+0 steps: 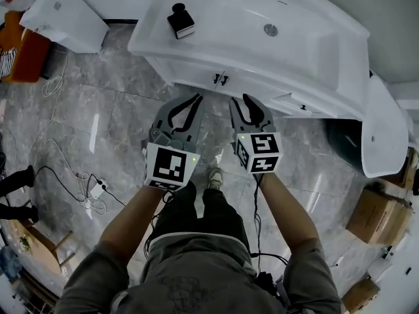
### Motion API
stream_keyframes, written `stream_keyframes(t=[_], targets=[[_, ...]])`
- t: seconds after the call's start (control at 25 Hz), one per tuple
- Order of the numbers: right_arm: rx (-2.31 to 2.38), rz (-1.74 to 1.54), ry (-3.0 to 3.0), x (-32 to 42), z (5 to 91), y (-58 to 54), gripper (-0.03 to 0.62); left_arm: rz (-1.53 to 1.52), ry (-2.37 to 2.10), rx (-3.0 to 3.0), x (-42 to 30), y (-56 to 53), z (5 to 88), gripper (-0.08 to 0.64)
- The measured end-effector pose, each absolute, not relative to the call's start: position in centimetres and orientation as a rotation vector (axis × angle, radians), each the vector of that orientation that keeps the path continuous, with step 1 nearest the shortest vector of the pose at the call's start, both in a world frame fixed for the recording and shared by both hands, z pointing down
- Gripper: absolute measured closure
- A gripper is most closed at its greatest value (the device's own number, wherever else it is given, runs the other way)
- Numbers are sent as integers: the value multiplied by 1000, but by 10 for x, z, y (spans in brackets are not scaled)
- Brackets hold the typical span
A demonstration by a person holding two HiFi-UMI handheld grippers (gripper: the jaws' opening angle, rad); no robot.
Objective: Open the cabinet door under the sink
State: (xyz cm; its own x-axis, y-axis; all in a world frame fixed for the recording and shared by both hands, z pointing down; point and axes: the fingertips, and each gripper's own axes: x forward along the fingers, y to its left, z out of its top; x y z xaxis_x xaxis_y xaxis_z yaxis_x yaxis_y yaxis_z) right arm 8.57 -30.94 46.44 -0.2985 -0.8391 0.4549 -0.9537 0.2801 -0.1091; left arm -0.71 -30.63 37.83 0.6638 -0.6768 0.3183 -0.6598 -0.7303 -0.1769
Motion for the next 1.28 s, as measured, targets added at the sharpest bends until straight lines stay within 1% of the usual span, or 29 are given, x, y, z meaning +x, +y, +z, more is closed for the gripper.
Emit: stream_keyframes(t=[0.36, 0.6, 0.76, 0.92, 1.0, 1.28], targets=[[1791, 548, -2140, 102, 570, -355, 479, -595, 1170, -2833, -8, -341, 469, 531], [1749, 535, -2099, 106, 643, -374, 479, -546, 1172, -2839, -6, -354, 521, 531], [1777, 554, -2051, 117, 688, -389, 479, -567, 1116, -2840, 2, -355, 562, 532], [1769, 611, -2026, 117, 731, -402, 476, -600, 1172, -2847, -4, -366, 606, 532], [1749, 627, -2021, 114, 748, -406, 463, -617, 1190, -2855, -8, -369, 625, 532], [1792, 626, -2011, 110, 779, -429, 463, -623, 1237, -2897, -18, -376, 668, 532]])
